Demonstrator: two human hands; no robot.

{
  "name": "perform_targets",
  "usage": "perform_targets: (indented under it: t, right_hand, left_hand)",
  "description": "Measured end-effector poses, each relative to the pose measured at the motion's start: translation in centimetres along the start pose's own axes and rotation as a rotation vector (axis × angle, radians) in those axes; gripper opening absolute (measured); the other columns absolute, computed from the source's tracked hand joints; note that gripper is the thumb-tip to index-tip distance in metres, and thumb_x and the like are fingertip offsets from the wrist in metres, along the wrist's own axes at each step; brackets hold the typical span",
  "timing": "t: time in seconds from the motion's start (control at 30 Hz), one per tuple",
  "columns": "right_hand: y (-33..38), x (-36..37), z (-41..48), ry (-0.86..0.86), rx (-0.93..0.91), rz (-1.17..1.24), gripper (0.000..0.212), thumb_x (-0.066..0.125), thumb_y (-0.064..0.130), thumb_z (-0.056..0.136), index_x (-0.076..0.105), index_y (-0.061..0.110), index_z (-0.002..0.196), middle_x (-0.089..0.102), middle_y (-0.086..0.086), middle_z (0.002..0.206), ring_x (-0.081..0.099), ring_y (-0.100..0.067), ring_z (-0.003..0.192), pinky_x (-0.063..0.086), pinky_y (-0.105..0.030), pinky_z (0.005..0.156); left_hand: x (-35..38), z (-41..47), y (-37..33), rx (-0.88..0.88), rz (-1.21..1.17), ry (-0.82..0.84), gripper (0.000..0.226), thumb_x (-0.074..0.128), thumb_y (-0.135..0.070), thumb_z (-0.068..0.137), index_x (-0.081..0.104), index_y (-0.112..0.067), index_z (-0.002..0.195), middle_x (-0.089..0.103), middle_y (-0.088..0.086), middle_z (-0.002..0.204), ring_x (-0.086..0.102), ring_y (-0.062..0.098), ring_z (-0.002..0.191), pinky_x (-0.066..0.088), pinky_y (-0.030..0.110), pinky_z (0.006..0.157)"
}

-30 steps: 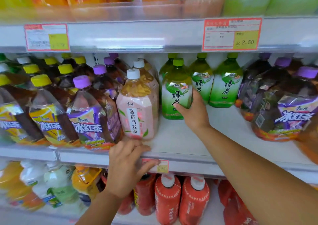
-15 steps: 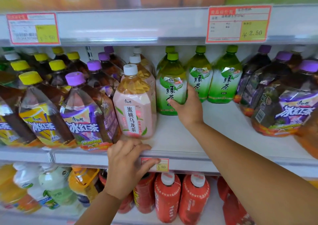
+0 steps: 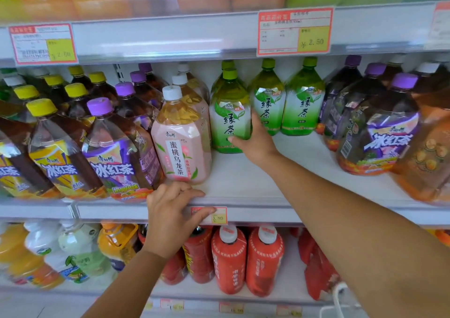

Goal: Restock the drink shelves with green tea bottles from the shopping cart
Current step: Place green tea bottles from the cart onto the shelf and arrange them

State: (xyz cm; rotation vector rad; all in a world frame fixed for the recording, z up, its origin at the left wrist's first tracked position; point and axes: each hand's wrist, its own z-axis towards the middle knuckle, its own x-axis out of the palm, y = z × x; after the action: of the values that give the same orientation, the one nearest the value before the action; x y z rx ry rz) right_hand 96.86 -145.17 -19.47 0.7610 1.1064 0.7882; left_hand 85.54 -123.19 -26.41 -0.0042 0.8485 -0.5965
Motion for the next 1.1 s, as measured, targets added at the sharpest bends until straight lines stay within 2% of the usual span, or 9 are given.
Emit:
perform_targets:
  t: [0.1,0.2,0.3,0.53,0.67,0.73,0.8,0.93,1.1]
  right_hand:
    - [0.7,-3.5,-2.8,0.161,0.034,0.009,0.096,0.068,0.025,0.088,-0.003,0.02,0.153,0.023,-0.007,0.157,0.031,-0.021,0.141,0.031,-0.035,0.113]
    - [1.4,-8.7,-8.2,0.096,-0.096,-0.014,0.063,0.061,0.019,0.092,0.03,0.016,0.147,0.053,-0.008,0.133,0.057,-0.016,0.112,0.044,-0.024,0.096]
    - [0.8,-15.0,-14.7,-0.02,-0.18,-0.042,0.039,0.06,0.012,0.091,0.052,0.014,0.129,0.064,-0.005,0.105,0.059,-0.011,0.083,0.048,-0.021,0.08]
    - [-3.7,-29.9,-27.8,0.112,0.034,-0.419,0.019,0.064,0.018,0.09,0.064,0.024,0.108,0.065,0.003,0.09,0.06,-0.009,0.077,0.045,-0.016,0.071]
    - [-7.2,-34.6,-32.1,0.478,0.359,-0.731,0.027,0.056,0.046,0.09,0.055,0.04,0.117,0.059,0.009,0.119,0.058,-0.008,0.104,0.043,-0.02,0.087]
    - [-9.1,-35.7,-33.5,0.593,0.482,-0.85,0.039,0.05,0.05,0.093,0.048,0.038,0.13,0.05,0.007,0.133,0.051,-0.014,0.118,0.041,-0.031,0.099]
    - [-10.5,-36.4,-34.3,0.654,0.537,-0.897,0.045,0.049,0.046,0.095,0.041,0.033,0.138,0.046,-0.001,0.139,0.047,-0.02,0.123,0.038,-0.037,0.103]
    - [-12.2,-37.4,-35.2,0.633,0.619,-0.875,0.06,0.06,0.039,0.091,0.033,0.029,0.144,0.042,-0.005,0.144,0.048,-0.023,0.123,0.038,-0.031,0.096]
    - [-14.2,-36.3,-35.8,0.442,0.725,-0.804,0.065,0.068,0.043,0.084,0.041,0.014,0.136,0.05,-0.009,0.134,0.05,-0.026,0.116,0.04,-0.032,0.09]
  left_hand:
    - [-0.7,-0.1,-0.7,-0.047,0.009,0.031,0.047,0.056,-0.065,0.077,0.075,-0.026,0.096,0.061,-0.005,0.093,0.048,0.021,0.089,0.028,0.033,0.075]
    - [-1.4,-0.3,-3.4,0.046,0.016,-0.001,0.037,0.061,-0.046,0.081,0.074,-0.019,0.103,0.063,0.003,0.099,0.054,0.031,0.095,0.033,0.036,0.083]
    - [-1.6,-0.6,-8.9,0.152,-0.152,0.055,0.033,0.059,-0.034,0.086,0.072,-0.012,0.107,0.063,0.009,0.103,0.056,0.031,0.098,0.03,0.023,0.097]
    - [-0.6,-2.7,-24.3,0.392,-0.549,0.352,0.028,0.055,-0.032,0.089,0.071,-0.019,0.108,0.06,-0.006,0.114,0.057,0.009,0.107,0.039,0.016,0.097]
    - [1.3,-4.3,-30.4,0.486,-0.694,0.649,0.028,0.055,-0.041,0.089,0.065,-0.032,0.114,0.059,-0.017,0.116,0.053,-0.007,0.108,0.038,0.012,0.094]
    - [2.8,-4.8,-32.5,0.479,-0.688,0.772,0.031,0.061,-0.041,0.09,0.061,-0.036,0.12,0.055,-0.022,0.116,0.047,-0.018,0.1,0.032,0.002,0.087]
    - [4.5,-4.7,-34.1,0.483,-0.621,0.865,0.039,0.064,-0.041,0.09,0.056,-0.036,0.128,0.053,-0.02,0.122,0.048,-0.014,0.101,0.034,0.005,0.083]
    - [7.6,-3.9,-37.2,0.455,-0.533,1.07,0.066,0.069,-0.047,0.086,0.039,-0.035,0.144,0.045,-0.009,0.143,0.05,0.006,0.121,0.041,0.025,0.096]
    - [10.4,-4.2,-39.8,0.455,-0.507,1.425,0.095,0.083,-0.031,0.076,0.026,-0.028,0.152,0.027,-0.005,0.159,0.032,0.017,0.142,0.027,0.021,0.104]
